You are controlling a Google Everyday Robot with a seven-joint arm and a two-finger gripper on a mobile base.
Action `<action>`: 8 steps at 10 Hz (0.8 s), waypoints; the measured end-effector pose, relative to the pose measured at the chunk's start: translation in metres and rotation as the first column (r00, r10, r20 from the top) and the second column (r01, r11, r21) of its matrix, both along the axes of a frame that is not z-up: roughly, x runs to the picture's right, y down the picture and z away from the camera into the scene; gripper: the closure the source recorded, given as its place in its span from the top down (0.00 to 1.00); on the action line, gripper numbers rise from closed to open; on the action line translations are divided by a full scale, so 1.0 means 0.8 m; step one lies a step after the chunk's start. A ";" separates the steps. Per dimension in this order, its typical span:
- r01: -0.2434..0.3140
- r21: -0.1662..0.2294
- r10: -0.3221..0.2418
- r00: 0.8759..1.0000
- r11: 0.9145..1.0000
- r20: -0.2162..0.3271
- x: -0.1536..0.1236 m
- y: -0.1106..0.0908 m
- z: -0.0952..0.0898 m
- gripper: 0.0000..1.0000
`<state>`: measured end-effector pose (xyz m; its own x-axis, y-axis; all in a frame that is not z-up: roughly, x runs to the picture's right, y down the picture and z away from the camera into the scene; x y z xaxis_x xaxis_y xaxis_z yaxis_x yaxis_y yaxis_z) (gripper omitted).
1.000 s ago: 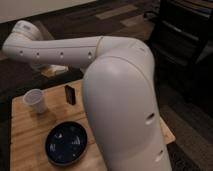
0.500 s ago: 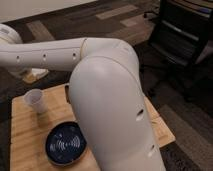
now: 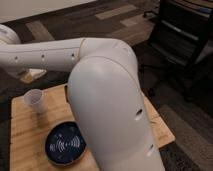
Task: Place the white sponge in the ceramic cup
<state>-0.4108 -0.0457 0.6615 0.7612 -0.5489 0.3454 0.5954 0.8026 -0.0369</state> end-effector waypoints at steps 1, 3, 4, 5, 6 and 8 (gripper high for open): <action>-0.001 0.016 0.001 1.000 1.000 0.013 -0.011 0.002 -0.008 0.00; -0.015 0.028 0.014 0.999 0.999 0.029 -0.024 0.019 -0.026 0.00; -0.028 0.019 0.028 0.999 0.999 0.029 -0.024 0.033 -0.031 0.00; -0.048 -0.003 0.048 0.999 0.999 0.026 -0.022 0.052 -0.031 0.00; -0.071 -0.027 0.072 0.997 0.997 0.024 -0.018 0.070 -0.029 0.00; -0.114 -0.072 0.116 0.993 0.991 0.030 -0.010 0.094 -0.015 0.00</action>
<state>-0.4187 0.0291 0.6493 0.8049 -0.4319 0.4070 0.5013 0.8619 -0.0767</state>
